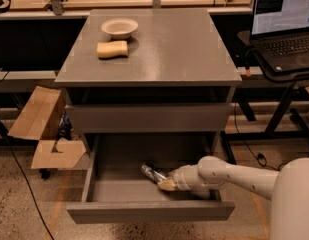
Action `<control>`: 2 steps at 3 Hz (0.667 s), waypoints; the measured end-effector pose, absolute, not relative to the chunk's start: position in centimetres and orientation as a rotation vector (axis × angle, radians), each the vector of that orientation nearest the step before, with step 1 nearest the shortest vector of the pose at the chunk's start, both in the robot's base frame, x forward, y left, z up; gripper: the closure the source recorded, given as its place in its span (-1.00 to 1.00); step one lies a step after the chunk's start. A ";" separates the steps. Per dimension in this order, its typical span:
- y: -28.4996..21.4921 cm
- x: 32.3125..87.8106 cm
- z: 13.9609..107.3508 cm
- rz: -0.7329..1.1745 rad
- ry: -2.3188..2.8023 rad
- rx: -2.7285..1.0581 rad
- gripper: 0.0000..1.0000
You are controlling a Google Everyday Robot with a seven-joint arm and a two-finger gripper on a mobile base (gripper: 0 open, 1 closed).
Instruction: Place redbull can into middle drawer
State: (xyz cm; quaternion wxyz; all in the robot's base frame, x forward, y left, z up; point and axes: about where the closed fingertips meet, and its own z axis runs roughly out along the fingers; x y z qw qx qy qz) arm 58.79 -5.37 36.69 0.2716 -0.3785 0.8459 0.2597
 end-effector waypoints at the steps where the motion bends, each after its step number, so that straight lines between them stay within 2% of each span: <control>1: -5.3 57.9 36.4 0.708 2.282 -1.051 -0.42; 2: -5.1 57.9 36.3 0.712 2.281 -1.052 -0.87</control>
Offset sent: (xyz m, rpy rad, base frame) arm -0.0077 0.0002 -0.0027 -0.0066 0.0091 0.0222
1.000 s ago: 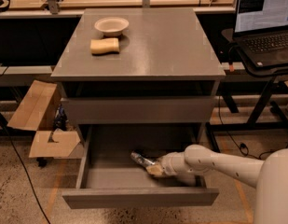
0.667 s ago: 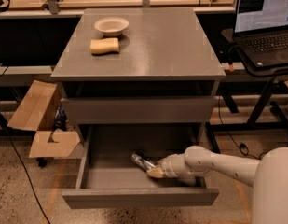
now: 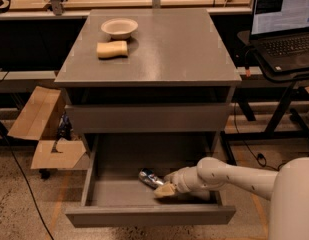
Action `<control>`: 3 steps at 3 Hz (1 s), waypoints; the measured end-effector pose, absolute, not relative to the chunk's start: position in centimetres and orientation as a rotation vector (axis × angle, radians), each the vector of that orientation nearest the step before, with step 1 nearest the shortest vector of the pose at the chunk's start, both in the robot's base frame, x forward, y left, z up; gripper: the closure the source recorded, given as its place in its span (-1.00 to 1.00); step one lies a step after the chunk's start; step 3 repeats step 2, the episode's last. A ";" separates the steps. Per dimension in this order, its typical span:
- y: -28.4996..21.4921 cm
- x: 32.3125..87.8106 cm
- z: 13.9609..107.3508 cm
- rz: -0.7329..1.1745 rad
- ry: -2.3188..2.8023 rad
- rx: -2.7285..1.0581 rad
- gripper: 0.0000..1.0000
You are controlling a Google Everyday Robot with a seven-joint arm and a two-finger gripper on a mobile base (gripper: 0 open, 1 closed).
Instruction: Place redbull can into middle drawer
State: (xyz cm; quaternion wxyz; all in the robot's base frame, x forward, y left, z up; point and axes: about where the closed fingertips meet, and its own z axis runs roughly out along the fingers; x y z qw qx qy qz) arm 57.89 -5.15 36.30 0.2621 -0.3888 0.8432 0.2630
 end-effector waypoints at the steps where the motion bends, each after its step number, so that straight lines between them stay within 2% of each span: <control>1: -5.1 57.8 36.3 0.714 2.282 -1.053 -1.00; 3: -5.0 57.8 36.2 0.714 2.282 -1.053 -1.00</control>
Offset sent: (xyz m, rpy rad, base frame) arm -0.0005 0.0009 -0.0005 0.0006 0.0011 0.0014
